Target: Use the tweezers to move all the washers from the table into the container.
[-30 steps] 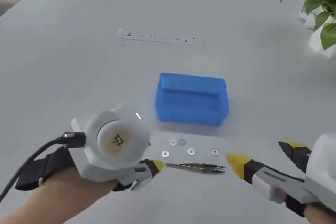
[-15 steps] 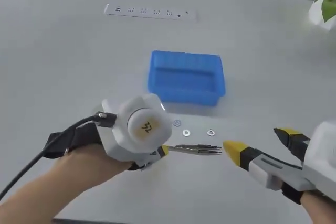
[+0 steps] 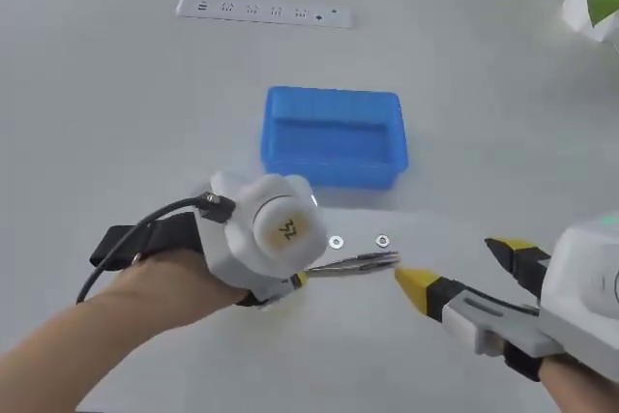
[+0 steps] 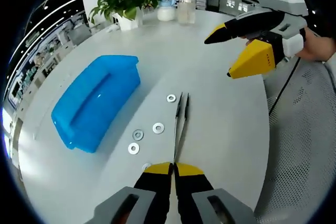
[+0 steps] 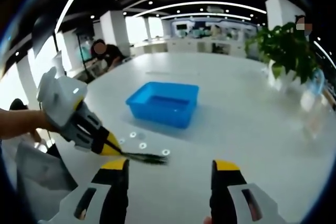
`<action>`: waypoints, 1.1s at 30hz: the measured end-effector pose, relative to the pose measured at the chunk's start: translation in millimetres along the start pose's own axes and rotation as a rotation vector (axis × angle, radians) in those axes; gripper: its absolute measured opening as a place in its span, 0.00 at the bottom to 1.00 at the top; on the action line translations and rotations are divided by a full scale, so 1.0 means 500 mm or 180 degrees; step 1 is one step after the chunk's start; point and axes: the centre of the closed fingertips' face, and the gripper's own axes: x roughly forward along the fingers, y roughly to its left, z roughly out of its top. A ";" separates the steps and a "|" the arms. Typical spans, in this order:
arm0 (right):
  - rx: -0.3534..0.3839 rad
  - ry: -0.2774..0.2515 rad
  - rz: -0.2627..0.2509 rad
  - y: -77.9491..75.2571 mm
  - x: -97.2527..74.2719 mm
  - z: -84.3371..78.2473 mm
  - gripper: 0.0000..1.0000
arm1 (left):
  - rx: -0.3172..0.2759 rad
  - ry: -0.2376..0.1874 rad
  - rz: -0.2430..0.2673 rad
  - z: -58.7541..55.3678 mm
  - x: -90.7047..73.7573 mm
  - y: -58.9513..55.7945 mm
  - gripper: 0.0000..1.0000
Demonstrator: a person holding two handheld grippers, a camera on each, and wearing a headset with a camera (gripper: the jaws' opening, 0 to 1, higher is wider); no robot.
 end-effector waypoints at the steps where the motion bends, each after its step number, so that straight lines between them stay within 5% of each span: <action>1: -0.0015 0.0012 0.0013 0.002 0.001 0.000 0.61 | 0.0106 0.0006 -0.0009 0.001 -0.001 -0.001 0.00; 7: -0.0201 0.0075 0.0194 0.038 0.008 -0.002 0.56 | 0.0461 0.0099 -0.0003 -0.003 -0.003 -0.005 0.00; 12: -0.0583 0.0229 0.0399 0.074 0.025 -0.017 0.49 | 0.0589 0.0017 -0.0027 0.012 -0.037 -0.019 0.00; 15: -0.0792 0.0338 0.0604 0.103 0.042 -0.028 0.41 | 0.0606 -0.0019 -0.0017 0.015 -0.060 -0.019 0.00; 18: -0.0923 0.0451 0.0767 0.130 0.060 -0.035 0.44 | 0.0613 -0.0080 -0.0001 0.020 -0.083 -0.018 0.00; 24: -0.1205 0.0426 0.0891 0.162 0.083 -0.029 0.32 | 0.0515 -0.0241 0.0042 0.042 -0.123 -0.014 0.00; 28: -0.1193 0.0382 0.0991 0.178 0.096 -0.019 0.28 | 0.0403 -0.0416 0.0024 0.067 -0.144 -0.022 0.00; 33: -0.1119 0.0304 0.1109 0.190 0.116 0.001 0.13 | 0.0467 -0.0409 0.0066 0.071 -0.152 -0.026 0.00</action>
